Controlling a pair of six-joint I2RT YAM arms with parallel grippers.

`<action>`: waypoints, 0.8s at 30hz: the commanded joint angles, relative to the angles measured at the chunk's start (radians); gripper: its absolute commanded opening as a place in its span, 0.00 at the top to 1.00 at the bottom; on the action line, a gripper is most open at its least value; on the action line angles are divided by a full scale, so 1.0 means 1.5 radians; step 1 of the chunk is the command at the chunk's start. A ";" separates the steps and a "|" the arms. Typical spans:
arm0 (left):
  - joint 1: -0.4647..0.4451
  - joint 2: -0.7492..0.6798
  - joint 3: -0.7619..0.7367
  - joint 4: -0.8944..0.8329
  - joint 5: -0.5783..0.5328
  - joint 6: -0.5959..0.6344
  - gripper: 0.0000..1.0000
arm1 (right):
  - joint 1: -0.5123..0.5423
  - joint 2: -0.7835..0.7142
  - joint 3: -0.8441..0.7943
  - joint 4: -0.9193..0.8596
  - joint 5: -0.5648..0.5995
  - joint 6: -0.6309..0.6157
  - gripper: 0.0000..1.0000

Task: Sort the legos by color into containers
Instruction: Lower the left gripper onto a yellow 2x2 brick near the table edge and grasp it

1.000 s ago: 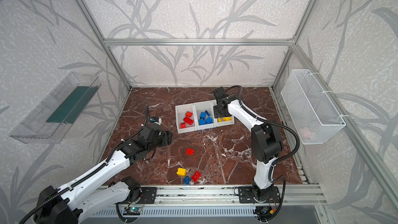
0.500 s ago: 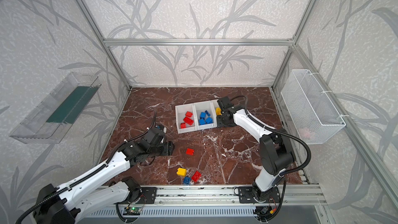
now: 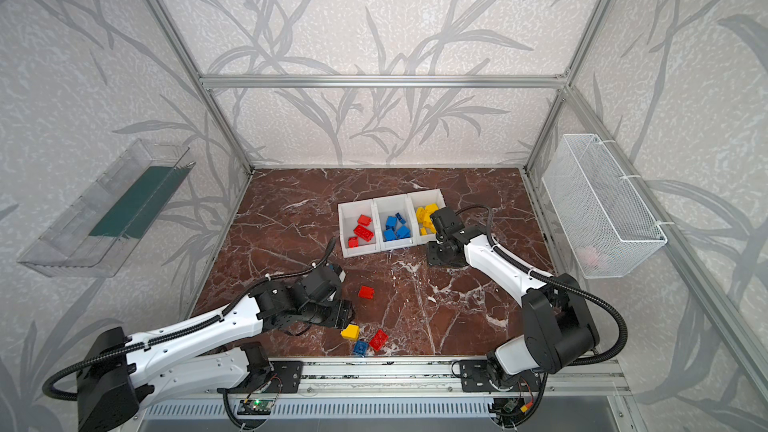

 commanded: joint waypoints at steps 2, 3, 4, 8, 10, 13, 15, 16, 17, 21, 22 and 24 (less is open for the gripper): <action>-0.025 0.025 -0.017 0.013 0.034 -0.034 0.22 | 0.001 -0.033 -0.019 0.008 0.004 0.008 0.41; -0.032 0.029 -0.021 0.020 0.038 -0.038 0.22 | 0.001 -0.036 -0.022 0.009 0.004 0.009 0.41; -0.037 0.034 -0.027 0.028 0.044 -0.044 0.22 | 0.001 -0.038 -0.024 0.009 0.005 0.009 0.41; -0.047 0.053 -0.045 0.061 0.060 -0.060 0.22 | 0.001 -0.040 -0.026 0.011 0.003 0.011 0.41; -0.049 0.060 -0.045 0.068 0.062 -0.059 0.22 | 0.001 -0.043 -0.026 0.011 0.003 0.012 0.40; -0.049 0.075 -0.045 0.080 0.066 -0.055 0.22 | 0.001 -0.044 -0.028 0.011 0.005 0.013 0.40; -0.049 0.090 -0.044 0.091 0.072 -0.051 0.24 | 0.001 -0.044 -0.029 0.011 0.003 0.016 0.40; -0.049 0.098 -0.042 0.093 0.073 -0.047 0.25 | 0.001 -0.044 -0.030 0.011 0.002 0.016 0.40; -0.049 0.106 -0.038 0.094 0.073 -0.044 0.25 | 0.001 -0.045 -0.032 0.011 0.001 0.019 0.40; -0.049 0.126 -0.038 0.104 0.077 -0.041 0.29 | 0.001 -0.051 -0.043 0.013 0.002 0.025 0.40; -0.049 0.128 -0.038 0.104 0.076 -0.040 0.29 | 0.001 -0.053 -0.045 0.012 0.004 0.025 0.40; -0.049 0.128 -0.038 0.102 0.070 -0.036 0.33 | 0.001 -0.055 -0.046 0.010 0.007 0.026 0.40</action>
